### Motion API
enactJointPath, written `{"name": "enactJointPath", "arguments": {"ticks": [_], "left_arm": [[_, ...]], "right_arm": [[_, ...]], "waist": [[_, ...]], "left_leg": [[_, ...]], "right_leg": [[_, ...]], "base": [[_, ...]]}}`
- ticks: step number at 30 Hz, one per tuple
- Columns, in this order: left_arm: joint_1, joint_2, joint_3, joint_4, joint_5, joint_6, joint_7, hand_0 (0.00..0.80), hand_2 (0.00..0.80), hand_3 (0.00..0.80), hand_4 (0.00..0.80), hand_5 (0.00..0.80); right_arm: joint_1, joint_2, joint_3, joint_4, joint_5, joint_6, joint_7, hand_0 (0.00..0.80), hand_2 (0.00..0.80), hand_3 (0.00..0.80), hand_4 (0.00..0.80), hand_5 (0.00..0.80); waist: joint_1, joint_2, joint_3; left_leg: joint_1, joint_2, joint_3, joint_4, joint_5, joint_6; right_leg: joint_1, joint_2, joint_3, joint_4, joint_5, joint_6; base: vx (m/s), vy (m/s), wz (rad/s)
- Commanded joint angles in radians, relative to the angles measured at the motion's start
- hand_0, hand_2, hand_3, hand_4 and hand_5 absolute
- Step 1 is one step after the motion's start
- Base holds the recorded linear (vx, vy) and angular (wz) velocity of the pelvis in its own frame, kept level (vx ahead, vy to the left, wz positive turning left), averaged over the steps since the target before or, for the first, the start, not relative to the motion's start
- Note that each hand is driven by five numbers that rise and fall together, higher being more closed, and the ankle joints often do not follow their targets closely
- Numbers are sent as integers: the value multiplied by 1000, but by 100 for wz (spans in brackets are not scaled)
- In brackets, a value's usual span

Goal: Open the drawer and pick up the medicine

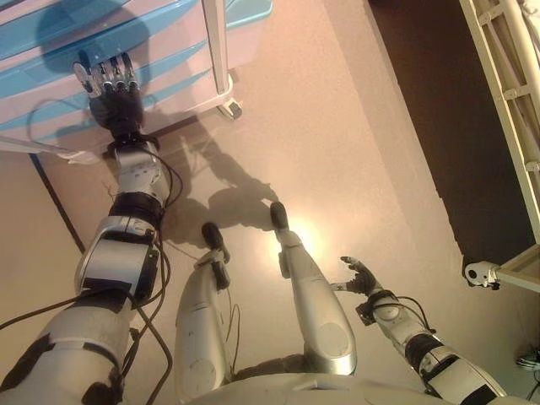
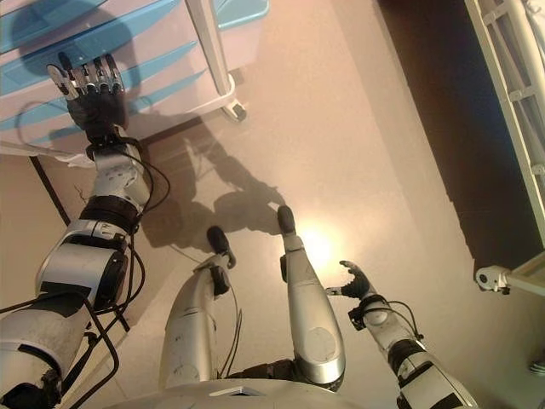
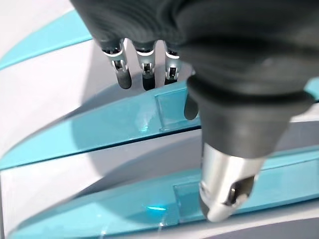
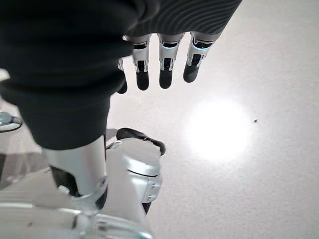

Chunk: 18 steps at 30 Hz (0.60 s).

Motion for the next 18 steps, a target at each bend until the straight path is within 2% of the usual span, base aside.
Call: {"name": "enactJointPath", "arguments": {"ticks": [1,3,4,6,7,11,14,18], "left_arm": [[-189,127,91,-165,7,-49,-172,0,0,0,0,0],[-189,115,105,-217,7,-43,-235,0,0,0,0,0],[-184,109,103,-251,7,-24,-289,0,0,0,0,0],[-175,109,82,-311,7,11,-395,0,0,0,0,0],[-172,112,63,-360,7,2,-422,0,0,0,0,0],[-159,120,19,-467,7,-19,-470,0,0,0,0,0],[-153,131,-17,-531,7,30,-541,0,0,0,0,0],[-102,101,-45,-621,82,63,-545,0,0,0,0,0]], "right_arm": [[63,-27,11,-29,37,7,-8,0,0,0,0,0],[68,-25,17,-29,23,5,0,0,0,0,0,0],[73,-24,26,-26,8,2,3,0,0,0,0,0],[80,-23,36,-33,4,4,2,0,0,0,0,0],[81,-26,34,-38,1,8,5,0,0,0,0,0],[86,-28,27,-38,-13,6,9,0,0,0,0,0],[91,-23,30,-44,-32,6,0,0,0,0,0,0],[83,-17,21,-74,-43,49,-11,0,0,0,0,0]], "waist": [[29,-14,-16],[33,-20,-16],[32,-29,-16],[38,-35,-16],[40,-36,-16],[59,-36,-16],[85,-38,-19],[117,-38,-49]], "left_leg": [[72,-85,-13,-12,-162,21],[76,-86,-20,-18,-162,22],[72,-87,-10,-25,-138,24],[89,-89,-14,-39,-138,24],[98,-89,-16,-46,-136,23],[132,-94,-32,-86,-121,18],[162,-100,-64,-134,-97,11],[207,-105,-106,-195,-69,-4]], "right_leg": [[6,61,-49,11,-63,-49],[11,64,-47,3,-59,-47],[8,62,-47,-9,-34,-51],[23,64,-47,-25,-27,-49],[32,65,-46,-34,-23,-49],[67,71,-50,-56,-23,-51],[108,81,-59,-78,-28,-55],[166,88,-85,-111,-37,-61]], "base": [[14,-37,0],[-35,-65,0],[-85,-88,0],[-54,-63,-1],[0,0,0],[-35,-44,6],[-54,-111,7],[-42,-112,30]]}}
